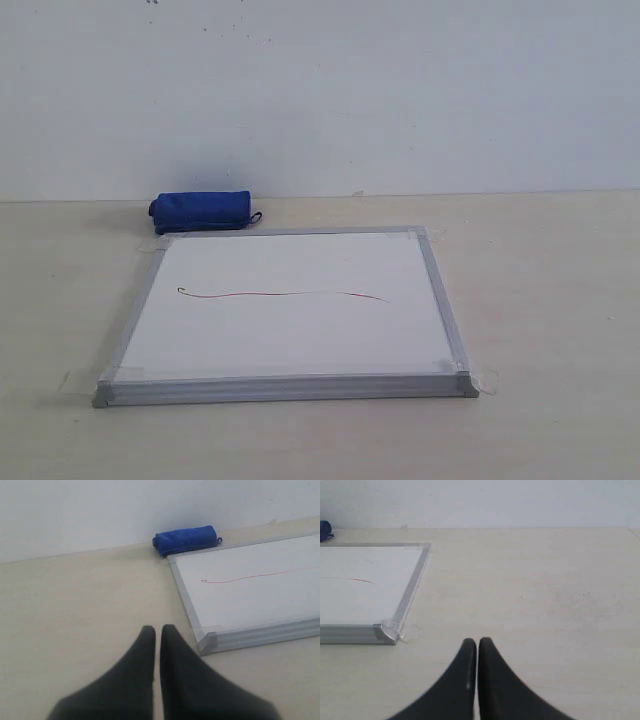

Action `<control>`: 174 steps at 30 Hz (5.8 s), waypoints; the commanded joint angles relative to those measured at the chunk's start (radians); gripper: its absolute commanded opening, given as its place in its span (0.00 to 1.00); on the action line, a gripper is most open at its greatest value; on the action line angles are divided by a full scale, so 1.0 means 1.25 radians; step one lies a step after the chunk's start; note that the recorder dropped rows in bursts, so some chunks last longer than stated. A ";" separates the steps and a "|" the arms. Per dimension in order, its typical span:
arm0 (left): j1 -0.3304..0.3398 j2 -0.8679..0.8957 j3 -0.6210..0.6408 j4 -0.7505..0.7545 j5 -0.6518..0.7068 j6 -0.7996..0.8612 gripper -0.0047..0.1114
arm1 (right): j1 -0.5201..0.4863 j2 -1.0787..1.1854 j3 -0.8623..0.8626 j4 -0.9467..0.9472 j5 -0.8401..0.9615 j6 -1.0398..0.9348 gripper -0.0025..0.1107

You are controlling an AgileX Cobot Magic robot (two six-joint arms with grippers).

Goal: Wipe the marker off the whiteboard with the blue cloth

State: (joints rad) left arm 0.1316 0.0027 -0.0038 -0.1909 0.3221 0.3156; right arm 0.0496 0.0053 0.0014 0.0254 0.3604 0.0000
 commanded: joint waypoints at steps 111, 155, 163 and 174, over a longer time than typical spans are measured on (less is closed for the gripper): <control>-0.123 2.214 -2.138 0.095 0.488 0.781 0.61 | -0.004 -0.004 -0.001 -0.002 -0.003 0.000 0.03; -0.146 2.236 -2.138 0.153 0.523 0.838 0.48 | -0.004 -0.004 -0.001 -0.002 -0.003 0.000 0.03; -0.149 2.236 -2.138 0.173 0.538 0.838 0.08 | -0.004 -0.004 -0.001 -0.003 -0.003 0.000 0.03; -0.149 2.194 -2.138 0.206 0.547 0.745 0.07 | -0.004 -0.004 -0.001 -0.003 -0.003 0.000 0.03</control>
State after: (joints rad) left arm -0.0488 2.7851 -2.6713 0.0670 0.9900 1.2900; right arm 0.0496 0.0053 0.0014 0.0274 0.3604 0.0000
